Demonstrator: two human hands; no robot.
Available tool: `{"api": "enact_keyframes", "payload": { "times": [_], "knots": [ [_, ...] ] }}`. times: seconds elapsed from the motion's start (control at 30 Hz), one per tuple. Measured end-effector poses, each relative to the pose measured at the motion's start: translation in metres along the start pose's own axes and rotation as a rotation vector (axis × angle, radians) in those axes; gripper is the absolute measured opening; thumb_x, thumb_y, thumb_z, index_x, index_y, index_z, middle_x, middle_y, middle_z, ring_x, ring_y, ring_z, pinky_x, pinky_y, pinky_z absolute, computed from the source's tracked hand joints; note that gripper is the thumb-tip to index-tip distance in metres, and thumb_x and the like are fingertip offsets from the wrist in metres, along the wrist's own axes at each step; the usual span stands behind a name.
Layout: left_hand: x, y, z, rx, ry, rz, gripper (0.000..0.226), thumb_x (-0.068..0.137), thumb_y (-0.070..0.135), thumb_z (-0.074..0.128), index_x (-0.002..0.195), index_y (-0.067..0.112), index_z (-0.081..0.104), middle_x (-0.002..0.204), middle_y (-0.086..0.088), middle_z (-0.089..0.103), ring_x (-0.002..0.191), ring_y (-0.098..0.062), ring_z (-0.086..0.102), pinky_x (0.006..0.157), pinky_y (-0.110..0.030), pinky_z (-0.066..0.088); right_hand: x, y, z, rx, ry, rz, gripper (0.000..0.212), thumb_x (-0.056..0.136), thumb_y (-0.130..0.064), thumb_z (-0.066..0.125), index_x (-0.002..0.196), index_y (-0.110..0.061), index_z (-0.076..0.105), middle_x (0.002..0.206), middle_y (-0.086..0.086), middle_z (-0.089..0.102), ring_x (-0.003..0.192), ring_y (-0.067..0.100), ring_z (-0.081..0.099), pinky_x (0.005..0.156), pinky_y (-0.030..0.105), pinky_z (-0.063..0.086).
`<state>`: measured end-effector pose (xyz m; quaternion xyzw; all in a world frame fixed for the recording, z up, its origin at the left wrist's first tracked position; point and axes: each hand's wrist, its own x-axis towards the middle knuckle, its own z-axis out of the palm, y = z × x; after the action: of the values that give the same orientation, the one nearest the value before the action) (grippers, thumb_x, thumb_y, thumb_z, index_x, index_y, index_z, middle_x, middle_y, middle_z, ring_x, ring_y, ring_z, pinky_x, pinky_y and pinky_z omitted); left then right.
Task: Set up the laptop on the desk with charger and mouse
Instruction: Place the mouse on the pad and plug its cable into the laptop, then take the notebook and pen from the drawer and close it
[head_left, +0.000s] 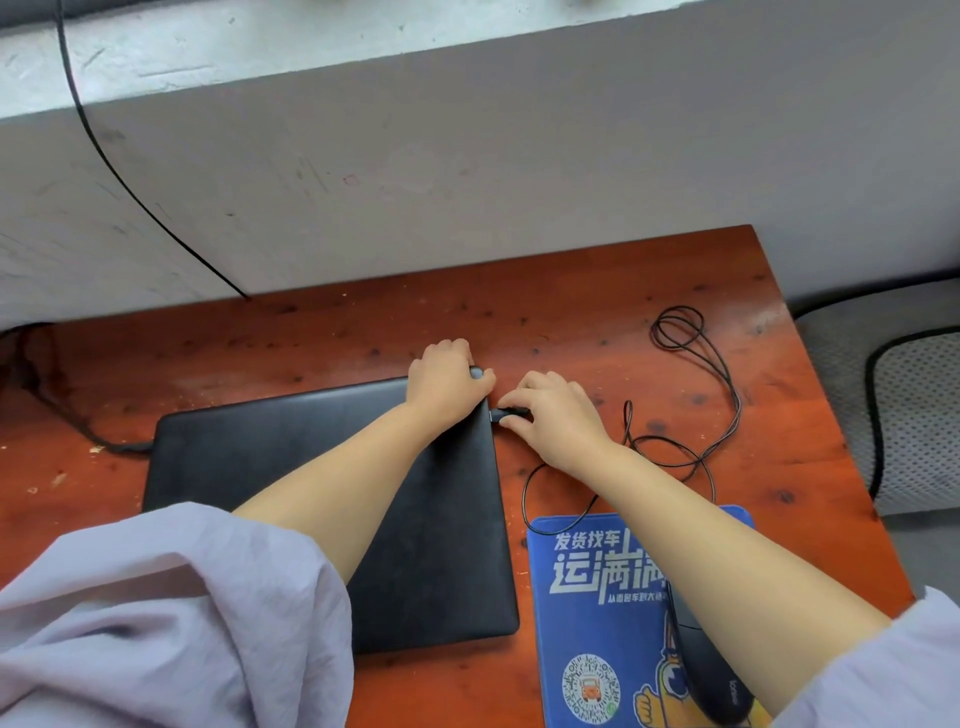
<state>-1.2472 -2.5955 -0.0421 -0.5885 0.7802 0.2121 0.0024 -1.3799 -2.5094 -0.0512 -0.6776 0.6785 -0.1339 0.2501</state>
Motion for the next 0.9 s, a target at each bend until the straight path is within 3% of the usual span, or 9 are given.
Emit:
{"api": "enact_keyframes", "payload": {
  "times": [0.07,0.23,0.47,0.7,0.9],
  "knots": [
    [-0.003,0.0,-0.002,-0.024,0.003,-0.006,0.032,0.083,0.041,0.056,0.09,0.011,0.051,0.097,-0.009,0.059,0.093,-0.029,0.052,0.077,-0.041,0.042,0.0,-0.002,-0.001,-0.015,-0.01,0.014,0.025,0.089,-0.036,0.053,0.11,-0.029,0.064,0.106,-0.002,0.058,0.102,0.022,0.047,0.082,0.036,0.031],
    [-0.024,-0.018,-0.022,0.021,-0.059,0.02,0.043,0.086,0.042,0.052,0.118,0.013,0.05,0.12,-0.011,0.052,0.113,-0.03,0.043,0.093,-0.043,0.04,-0.012,-0.012,-0.013,-0.091,-0.006,0.051,0.033,0.089,-0.033,0.054,0.122,-0.028,0.056,0.116,0.002,0.055,0.112,0.025,0.045,0.091,0.04,0.033],
    [-0.081,-0.04,-0.047,-0.046,0.043,0.128,0.038,0.088,0.024,0.05,0.123,0.011,0.047,0.122,-0.013,0.051,0.114,-0.03,0.041,0.093,-0.042,0.042,-0.07,-0.026,-0.045,-0.139,0.271,0.144,0.035,0.088,-0.027,0.056,0.122,-0.02,0.057,0.116,0.006,0.058,0.113,0.027,0.047,0.092,0.039,0.034],
    [-0.154,0.012,-0.018,-0.093,-0.029,0.526,0.031,0.086,0.017,0.053,0.117,0.008,0.052,0.116,-0.013,0.057,0.112,-0.031,0.045,0.094,-0.044,0.042,-0.196,-0.041,-0.019,-0.113,0.484,0.411,0.032,0.09,-0.023,0.052,0.121,-0.018,0.058,0.116,0.006,0.059,0.112,0.028,0.048,0.091,0.041,0.037],
    [-0.274,0.061,0.039,-0.098,-0.269,0.932,0.029,0.086,0.013,0.053,0.115,0.007,0.054,0.112,-0.015,0.058,0.111,-0.031,0.048,0.091,-0.043,0.043,-0.36,-0.067,0.067,-0.042,0.681,0.826,0.029,0.088,-0.018,0.052,0.115,-0.019,0.062,0.115,0.006,0.06,0.109,0.029,0.051,0.089,0.04,0.039]
  ]
}}
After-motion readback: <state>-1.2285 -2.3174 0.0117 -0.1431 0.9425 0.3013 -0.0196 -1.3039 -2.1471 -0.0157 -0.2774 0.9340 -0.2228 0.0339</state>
